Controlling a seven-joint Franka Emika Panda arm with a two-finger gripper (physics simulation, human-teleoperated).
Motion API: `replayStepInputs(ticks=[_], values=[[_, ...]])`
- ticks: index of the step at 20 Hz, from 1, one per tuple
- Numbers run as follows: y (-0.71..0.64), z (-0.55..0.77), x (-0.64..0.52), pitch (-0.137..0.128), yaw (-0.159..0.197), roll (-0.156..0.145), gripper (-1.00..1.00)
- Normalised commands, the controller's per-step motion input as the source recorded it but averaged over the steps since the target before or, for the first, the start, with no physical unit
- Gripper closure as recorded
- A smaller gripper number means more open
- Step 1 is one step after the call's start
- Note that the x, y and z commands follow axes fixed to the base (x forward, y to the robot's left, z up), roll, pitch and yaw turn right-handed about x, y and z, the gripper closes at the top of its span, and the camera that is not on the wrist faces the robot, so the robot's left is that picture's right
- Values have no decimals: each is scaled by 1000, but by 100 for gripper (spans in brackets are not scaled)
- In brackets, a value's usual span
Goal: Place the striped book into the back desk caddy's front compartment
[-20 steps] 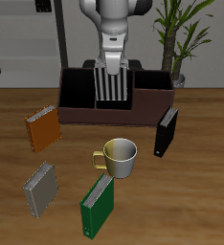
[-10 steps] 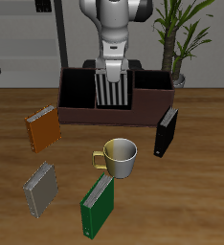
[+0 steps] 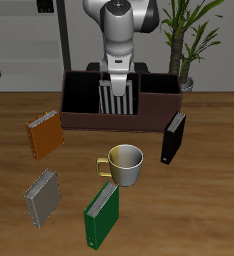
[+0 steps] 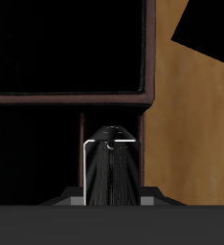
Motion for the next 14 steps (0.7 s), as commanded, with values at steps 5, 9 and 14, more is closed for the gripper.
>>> replayStepInputs(ticks=[5, 9, 14], values=[[-60, -140, 27, 26, 7, -1, 100], [-61, -194, 51, 30, 5, -12, 100], [8, -151, 55, 28, -14, -6, 100]])
